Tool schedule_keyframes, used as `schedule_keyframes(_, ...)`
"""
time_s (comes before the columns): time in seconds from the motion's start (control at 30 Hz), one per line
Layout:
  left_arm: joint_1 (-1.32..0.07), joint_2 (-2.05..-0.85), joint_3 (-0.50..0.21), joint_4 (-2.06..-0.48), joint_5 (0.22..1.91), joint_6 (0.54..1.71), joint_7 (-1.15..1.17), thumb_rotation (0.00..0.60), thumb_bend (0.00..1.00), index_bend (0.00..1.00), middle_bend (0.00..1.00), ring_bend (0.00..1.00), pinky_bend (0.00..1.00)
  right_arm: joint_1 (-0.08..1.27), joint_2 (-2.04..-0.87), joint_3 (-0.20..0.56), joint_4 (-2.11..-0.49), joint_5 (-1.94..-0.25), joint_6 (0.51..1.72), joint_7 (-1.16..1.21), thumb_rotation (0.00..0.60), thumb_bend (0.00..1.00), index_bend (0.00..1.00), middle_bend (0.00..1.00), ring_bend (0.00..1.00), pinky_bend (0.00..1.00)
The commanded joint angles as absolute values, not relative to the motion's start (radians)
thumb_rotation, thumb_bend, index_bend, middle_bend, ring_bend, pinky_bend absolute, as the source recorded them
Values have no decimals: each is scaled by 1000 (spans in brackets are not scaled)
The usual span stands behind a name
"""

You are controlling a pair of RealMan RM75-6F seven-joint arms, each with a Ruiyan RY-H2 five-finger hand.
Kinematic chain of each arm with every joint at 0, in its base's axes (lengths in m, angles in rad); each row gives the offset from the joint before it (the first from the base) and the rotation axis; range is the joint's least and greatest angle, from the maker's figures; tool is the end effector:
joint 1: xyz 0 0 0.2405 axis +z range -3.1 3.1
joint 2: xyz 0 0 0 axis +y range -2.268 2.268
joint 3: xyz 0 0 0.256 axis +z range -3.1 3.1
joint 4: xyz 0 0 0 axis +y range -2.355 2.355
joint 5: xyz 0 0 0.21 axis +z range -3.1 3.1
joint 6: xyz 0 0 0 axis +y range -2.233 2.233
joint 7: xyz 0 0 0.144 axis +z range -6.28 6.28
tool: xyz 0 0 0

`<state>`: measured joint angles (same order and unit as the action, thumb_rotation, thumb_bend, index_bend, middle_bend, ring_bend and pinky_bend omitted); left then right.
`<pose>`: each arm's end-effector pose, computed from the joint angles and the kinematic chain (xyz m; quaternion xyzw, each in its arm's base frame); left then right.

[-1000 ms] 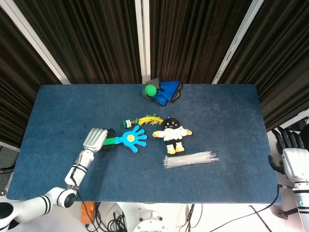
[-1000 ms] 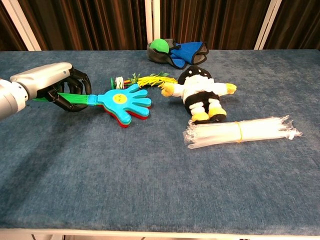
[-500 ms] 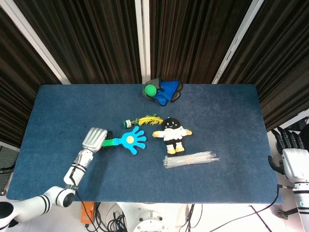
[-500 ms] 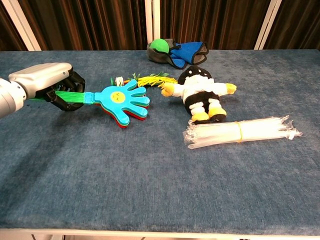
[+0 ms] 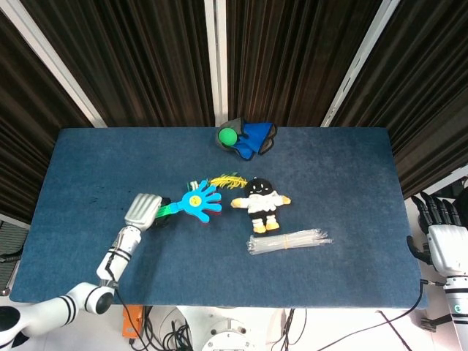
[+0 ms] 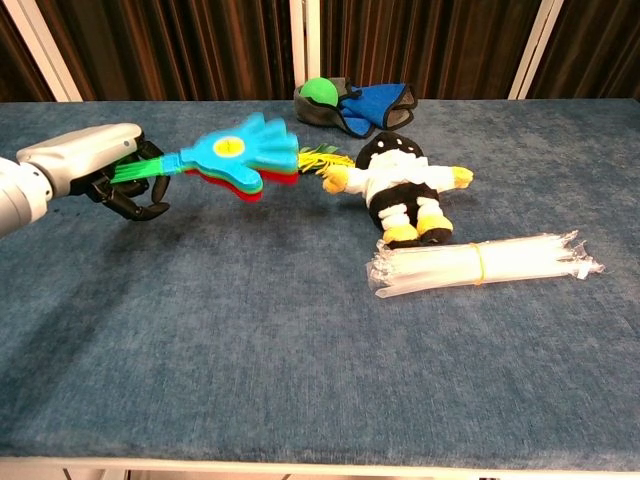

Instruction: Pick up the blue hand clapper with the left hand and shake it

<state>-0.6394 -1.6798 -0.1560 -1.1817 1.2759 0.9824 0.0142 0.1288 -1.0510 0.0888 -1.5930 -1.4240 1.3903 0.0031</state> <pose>-0.2060 0.3437 -0.0356 -0.6920 -0.4364 -0.3975 0.4156 -0.3228 -0.2037 0.1819 0.6002 -0.3829 0.3532 0.6071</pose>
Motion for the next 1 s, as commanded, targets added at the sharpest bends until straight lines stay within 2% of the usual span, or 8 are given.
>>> schedule_keyframes(0.03, -638, -1686, -157, -1178, 1279, 985, -5, 600, 403, 517, 1000, 1000, 1000, 129, -1051, 89, -1594, -1424, 1391, 1, 600, 319, 0, 0, 0, 0)
schedule_keyframes(0.27, -632, -1701, -156, -1144, 1328, 1025, -94, 600, 355, 466, 1000, 1000, 1000, 128, -1051, 89, -1593, -1422, 1390, -1, 600, 319, 0, 0, 0, 0)
schedule_keyframes(0.37, -630, -1712, -155, -1122, 1355, 1052, -136, 600, 356, 615, 1000, 1000, 1000, 128, -1051, 89, -1593, -1422, 1389, -1, 600, 319, 0, 0, 0, 0)
schedule_keyframes(0.43, -629, -1719, -155, -1113, 1366, 1065, -163, 600, 355, 795, 1000, 1000, 1000, 128, -1051, 88, -1594, -1423, 1389, -2, 600, 319, 0, 0, 0, 0)
schedule_keyframes(0.5, -627, -1725, -158, -1108, 1370, 1073, -182, 600, 354, 906, 1000, 1000, 1000, 128, -1051, 88, -1595, -1423, 1389, -3, 600, 319, 0, 0, 0, 0)
schedule_keyframes(0.6, -623, -1732, -167, -1105, 1370, 1089, -218, 600, 354, 995, 1000, 1000, 1000, 129, -1050, 88, -1596, -1423, 1388, -3, 600, 318, 0, 0, 0, 0)
schedule_keyframes(0.9, -626, -1715, -166, -1115, 1389, 1080, -317, 600, 357, 1000, 1000, 1000, 1000, 130, -1049, 88, -1598, -1422, 1385, -7, 600, 319, 0, 0, 0, 0)
schedule_keyframes(1.0, -626, -1710, -163, -1119, 1402, 1088, -335, 600, 419, 1000, 1000, 1000, 1000, 130, -1049, 88, -1599, -1421, 1385, -8, 600, 320, 0, 0, 0, 0)
